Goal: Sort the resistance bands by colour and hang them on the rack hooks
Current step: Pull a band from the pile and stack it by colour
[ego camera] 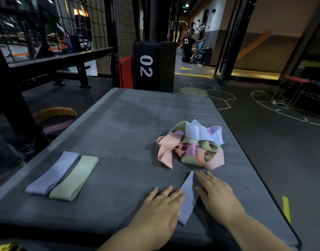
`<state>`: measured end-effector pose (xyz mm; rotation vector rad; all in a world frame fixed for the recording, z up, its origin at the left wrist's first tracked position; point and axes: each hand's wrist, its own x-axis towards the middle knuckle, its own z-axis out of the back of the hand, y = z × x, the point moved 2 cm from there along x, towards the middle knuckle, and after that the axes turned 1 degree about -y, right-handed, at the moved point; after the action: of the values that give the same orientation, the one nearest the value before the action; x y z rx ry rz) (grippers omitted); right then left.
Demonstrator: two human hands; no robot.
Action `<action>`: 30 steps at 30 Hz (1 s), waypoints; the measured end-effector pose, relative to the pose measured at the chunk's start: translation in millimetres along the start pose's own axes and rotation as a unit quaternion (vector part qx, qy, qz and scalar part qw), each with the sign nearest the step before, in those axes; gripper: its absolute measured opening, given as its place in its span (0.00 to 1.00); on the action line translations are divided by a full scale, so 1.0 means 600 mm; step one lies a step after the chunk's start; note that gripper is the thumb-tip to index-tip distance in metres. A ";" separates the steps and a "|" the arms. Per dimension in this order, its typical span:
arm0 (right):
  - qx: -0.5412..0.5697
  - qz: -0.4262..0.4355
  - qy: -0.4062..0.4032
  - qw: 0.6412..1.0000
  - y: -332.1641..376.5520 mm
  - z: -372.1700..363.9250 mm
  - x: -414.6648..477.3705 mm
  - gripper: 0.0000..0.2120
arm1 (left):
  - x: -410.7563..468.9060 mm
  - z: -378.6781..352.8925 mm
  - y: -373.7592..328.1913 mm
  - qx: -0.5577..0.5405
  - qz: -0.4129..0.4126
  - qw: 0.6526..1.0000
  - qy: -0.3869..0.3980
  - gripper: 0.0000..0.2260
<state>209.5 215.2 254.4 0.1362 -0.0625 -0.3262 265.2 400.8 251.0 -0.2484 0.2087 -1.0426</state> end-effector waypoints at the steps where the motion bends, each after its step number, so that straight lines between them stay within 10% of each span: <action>1: -0.007 0.000 0.015 1.000 -0.001 -0.001 -0.002 0.28 | -0.003 -0.005 0.001 0.003 0.005 1.000 -0.001 0.40; 5: -0.016 0.000 0.046 0.999 -0.004 -0.007 -0.008 0.53 | -0.012 0.000 -0.003 0.012 0.019 1.000 -0.011 0.28; 9: -0.014 -0.013 0.059 0.998 -0.001 -0.007 -0.009 0.34 | -0.010 0.000 -0.013 0.056 0.014 0.997 -0.040 0.27; 20: 0.030 -0.041 0.022 0.998 -0.002 -0.002 -0.002 0.23 | -0.010 -0.004 -0.005 -0.036 0.045 0.997 -0.045 0.41; 24: 0.059 -0.077 -0.029 0.995 -0.005 0.010 0.005 0.19 | -0.012 0.012 0.006 -0.172 0.085 0.963 -0.187 0.21; 30: 0.086 -0.113 -0.053 0.988 -0.002 0.013 0.012 0.16 | -0.015 0.031 0.002 -0.095 0.153 0.973 -0.144 0.09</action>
<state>215.6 211.0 262.2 0.2983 -0.1816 -0.5552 267.1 411.1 268.9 -0.5202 0.0804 -0.6699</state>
